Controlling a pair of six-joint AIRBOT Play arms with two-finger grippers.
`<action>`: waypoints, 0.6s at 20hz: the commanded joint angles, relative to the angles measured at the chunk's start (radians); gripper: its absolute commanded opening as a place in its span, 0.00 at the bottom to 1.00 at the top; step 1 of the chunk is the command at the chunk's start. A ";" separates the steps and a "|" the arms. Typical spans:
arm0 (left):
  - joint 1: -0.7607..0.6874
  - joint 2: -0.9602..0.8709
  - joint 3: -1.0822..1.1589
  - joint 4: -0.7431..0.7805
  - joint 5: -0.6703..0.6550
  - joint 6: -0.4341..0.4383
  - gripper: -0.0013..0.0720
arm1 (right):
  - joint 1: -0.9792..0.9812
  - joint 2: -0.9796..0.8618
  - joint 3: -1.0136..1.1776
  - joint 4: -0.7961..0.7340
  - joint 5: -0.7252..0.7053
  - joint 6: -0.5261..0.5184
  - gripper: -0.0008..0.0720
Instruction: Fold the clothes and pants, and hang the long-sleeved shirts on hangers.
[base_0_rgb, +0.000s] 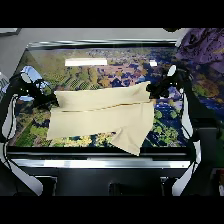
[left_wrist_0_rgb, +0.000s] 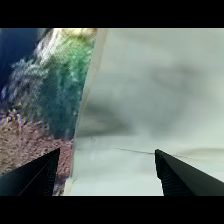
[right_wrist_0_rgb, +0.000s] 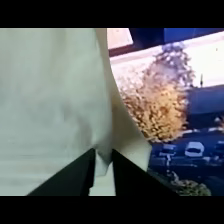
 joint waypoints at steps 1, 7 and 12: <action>0.006 0.019 0.002 0.003 -0.002 0.001 0.97 | 0.012 0.009 0.000 -0.030 0.042 0.032 0.47; 0.093 0.244 -0.009 0.148 -0.007 -0.017 0.99 | -0.033 0.183 -0.001 -0.066 0.174 -0.100 0.77; 0.284 0.515 -0.389 0.023 0.039 -0.003 0.99 | -0.288 0.426 -0.412 0.252 0.162 -0.246 0.76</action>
